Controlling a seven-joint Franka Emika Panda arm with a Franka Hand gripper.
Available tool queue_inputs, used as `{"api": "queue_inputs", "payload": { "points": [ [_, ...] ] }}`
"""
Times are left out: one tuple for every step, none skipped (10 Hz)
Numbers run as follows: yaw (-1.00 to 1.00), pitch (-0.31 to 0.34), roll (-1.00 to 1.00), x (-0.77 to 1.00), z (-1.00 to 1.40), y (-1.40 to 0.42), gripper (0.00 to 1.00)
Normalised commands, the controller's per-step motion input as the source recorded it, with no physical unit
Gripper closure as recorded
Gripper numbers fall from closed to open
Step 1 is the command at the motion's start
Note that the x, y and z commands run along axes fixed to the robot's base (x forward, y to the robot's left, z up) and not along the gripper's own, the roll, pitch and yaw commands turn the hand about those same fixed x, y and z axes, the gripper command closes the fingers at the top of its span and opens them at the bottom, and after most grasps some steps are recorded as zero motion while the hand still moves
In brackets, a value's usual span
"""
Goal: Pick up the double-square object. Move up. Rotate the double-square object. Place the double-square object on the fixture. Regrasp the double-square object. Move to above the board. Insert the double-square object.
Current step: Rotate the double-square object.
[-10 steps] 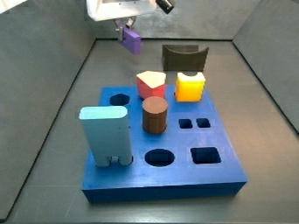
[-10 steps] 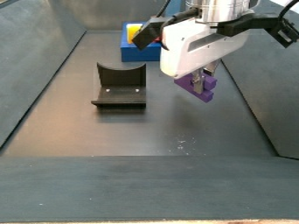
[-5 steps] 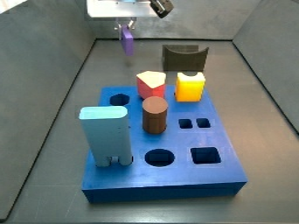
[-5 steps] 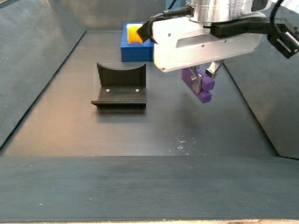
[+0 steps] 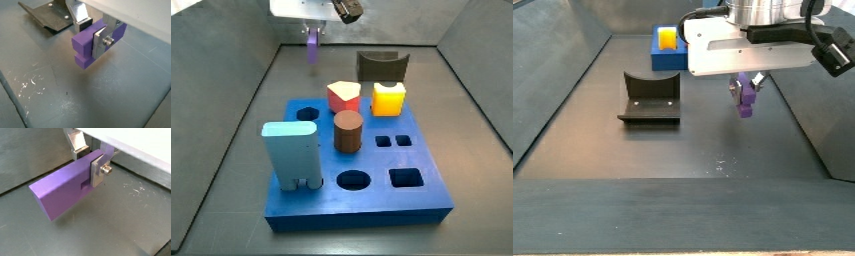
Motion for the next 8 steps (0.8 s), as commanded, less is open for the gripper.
{"api": "queue_inputs", "payload": {
  "points": [
    [0.0, 0.0, 0.0, 0.0, -1.0, 0.0, 1.0],
    [0.04, -0.008, 0.0, 0.01, -1.0, 0.0, 1.0],
    [0.04, -0.021, 0.01, 0.03, -0.92, 0.01, 1.0],
    [0.04, -0.011, 0.01, 0.04, -0.75, 0.01, 1.0],
    [0.03, -0.005, 0.01, 0.04, -0.61, 0.02, 1.0],
    [0.02, 0.0, 0.02, 0.04, -0.43, 0.02, 1.0],
    [0.02, -0.004, 0.02, 0.04, -0.33, 0.02, 1.0],
    [0.02, -0.004, 0.02, 0.04, -0.33, 0.02, 1.0]
  ]
}}
